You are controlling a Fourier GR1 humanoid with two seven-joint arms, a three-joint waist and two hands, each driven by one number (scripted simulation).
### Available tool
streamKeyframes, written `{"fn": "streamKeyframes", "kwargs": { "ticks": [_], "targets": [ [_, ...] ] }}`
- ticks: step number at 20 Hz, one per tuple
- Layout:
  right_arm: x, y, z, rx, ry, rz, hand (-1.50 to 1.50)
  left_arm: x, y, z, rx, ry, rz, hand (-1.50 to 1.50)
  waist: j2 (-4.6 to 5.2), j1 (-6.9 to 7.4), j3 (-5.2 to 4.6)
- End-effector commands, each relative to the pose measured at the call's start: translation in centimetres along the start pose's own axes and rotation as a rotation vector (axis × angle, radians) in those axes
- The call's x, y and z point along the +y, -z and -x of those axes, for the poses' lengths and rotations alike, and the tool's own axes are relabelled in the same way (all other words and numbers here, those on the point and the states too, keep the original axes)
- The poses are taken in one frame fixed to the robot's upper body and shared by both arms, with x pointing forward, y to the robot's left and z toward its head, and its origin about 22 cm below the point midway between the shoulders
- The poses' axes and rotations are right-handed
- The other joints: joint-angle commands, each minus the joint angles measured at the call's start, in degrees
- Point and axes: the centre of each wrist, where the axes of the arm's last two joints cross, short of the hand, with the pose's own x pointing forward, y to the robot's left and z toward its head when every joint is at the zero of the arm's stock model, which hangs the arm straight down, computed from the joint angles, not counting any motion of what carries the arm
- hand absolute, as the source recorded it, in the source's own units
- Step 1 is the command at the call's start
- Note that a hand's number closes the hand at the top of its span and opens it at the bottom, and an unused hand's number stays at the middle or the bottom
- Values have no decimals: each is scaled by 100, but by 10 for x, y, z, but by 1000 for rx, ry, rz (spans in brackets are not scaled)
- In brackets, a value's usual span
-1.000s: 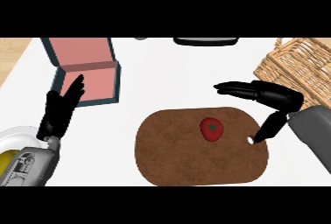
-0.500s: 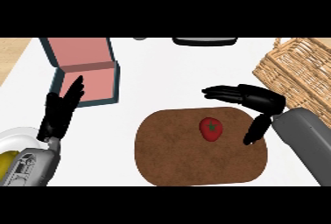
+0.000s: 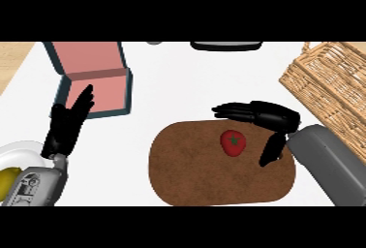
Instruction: Pick the tomato from the cutting board and place it in the basket
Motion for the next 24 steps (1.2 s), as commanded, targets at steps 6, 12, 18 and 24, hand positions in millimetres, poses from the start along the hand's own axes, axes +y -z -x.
{"fn": "streamKeyframes", "kwargs": {
  "ticks": [6, 12, 18, 24],
  "targets": [
    [1, 2, 7, -7, 56, -77, -150, 21, 4, -9, 10, 5, -5, 0, -2, 5, 1],
    [7, 10, 13, 2, 61, -76, -150, 12, -1, -2, 0, 5, -14, 0, -1, 9, 1],
    [24, 12, 8, -18, 4, -117, 150, 4, 19, 4, -5, 4, -4, 0, 4, -42, -1],
    [43, 8, 26, -87, -124, -32, 150, -4, -9, 10, 0, 2, -2, 0, 8, 38, 3]
  ]
}}
